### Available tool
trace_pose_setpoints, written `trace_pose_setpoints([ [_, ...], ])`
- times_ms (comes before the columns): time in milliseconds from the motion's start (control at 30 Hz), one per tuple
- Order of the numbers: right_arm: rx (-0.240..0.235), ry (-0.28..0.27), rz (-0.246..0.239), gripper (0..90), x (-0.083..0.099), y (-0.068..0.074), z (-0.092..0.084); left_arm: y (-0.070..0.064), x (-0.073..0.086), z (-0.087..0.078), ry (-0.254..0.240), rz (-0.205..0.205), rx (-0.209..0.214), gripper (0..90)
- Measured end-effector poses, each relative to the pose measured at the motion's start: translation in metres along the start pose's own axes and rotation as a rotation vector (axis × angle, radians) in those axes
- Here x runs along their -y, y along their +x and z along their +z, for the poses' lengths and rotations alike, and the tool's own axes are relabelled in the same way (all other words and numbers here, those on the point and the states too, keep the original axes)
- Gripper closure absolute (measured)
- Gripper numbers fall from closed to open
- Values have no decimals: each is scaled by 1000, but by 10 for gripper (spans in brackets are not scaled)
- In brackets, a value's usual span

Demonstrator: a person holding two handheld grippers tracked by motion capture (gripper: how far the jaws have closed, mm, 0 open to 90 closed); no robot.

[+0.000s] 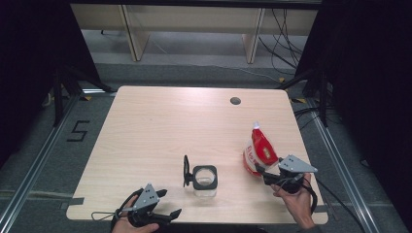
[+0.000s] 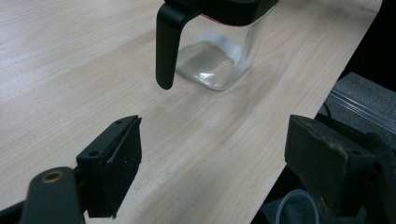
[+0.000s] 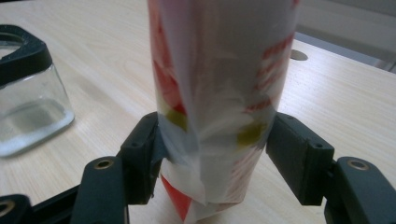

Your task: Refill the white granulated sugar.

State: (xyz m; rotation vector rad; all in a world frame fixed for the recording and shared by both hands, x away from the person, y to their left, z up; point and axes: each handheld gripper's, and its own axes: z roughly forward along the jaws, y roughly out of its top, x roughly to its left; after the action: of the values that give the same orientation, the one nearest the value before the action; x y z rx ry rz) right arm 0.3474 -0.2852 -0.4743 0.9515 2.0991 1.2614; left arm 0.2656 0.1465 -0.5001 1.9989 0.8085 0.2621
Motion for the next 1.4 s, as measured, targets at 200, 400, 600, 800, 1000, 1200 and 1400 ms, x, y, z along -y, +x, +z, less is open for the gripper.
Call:
trace_pose_setpoints([
  [200,-51,-8,-67,393,-2,-13,2,0,1,2,1,1,1,184],
  [400,-19,-31,34,285,4,-8,2,-1,0,1,8,6,1,184],
  [600,-11,-112,113,210,12,-3,7,-2,0,1,4,8,4,183],
  [800,8,-117,122,157,14,4,15,-3,0,2,-7,-1,9,181],
  [1000,41,-116,167,157,17,6,23,-3,0,2,-8,14,6,179],
  [1200,19,-165,129,158,17,1,33,-4,0,2,-11,-2,10,179],
  [1400,31,-176,197,157,18,3,39,-4,0,3,-12,4,7,179],
])
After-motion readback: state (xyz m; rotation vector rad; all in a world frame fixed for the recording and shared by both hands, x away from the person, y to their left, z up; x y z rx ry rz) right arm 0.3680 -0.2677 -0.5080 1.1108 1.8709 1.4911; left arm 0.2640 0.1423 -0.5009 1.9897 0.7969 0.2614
